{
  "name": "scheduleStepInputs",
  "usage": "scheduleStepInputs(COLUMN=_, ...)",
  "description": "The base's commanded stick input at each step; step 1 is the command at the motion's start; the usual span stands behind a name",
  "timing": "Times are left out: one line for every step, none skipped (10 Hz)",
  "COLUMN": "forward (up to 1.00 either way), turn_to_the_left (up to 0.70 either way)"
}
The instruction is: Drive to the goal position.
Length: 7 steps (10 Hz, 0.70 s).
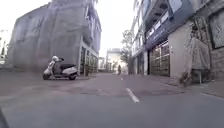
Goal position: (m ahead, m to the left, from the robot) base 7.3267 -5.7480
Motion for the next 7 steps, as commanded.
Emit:
scheduleStepInputs(forward=1.0, turn_to_the_left=0.0)
scheduleStepInputs(forward=1.0, turn_to_the_left=0.0)
scheduleStepInputs(forward=1.0, turn_to_the_left=0.0)
scheduleStepInputs(forward=1.0, turn_to_the_left=0.0)
scheduleStepInputs(forward=1.0, turn_to_the_left=0.0)
scheduleStepInputs(forward=1.0, turn_to_the_left=0.0)
scheduleStepInputs(forward=1.0, turn_to_the_left=0.0)
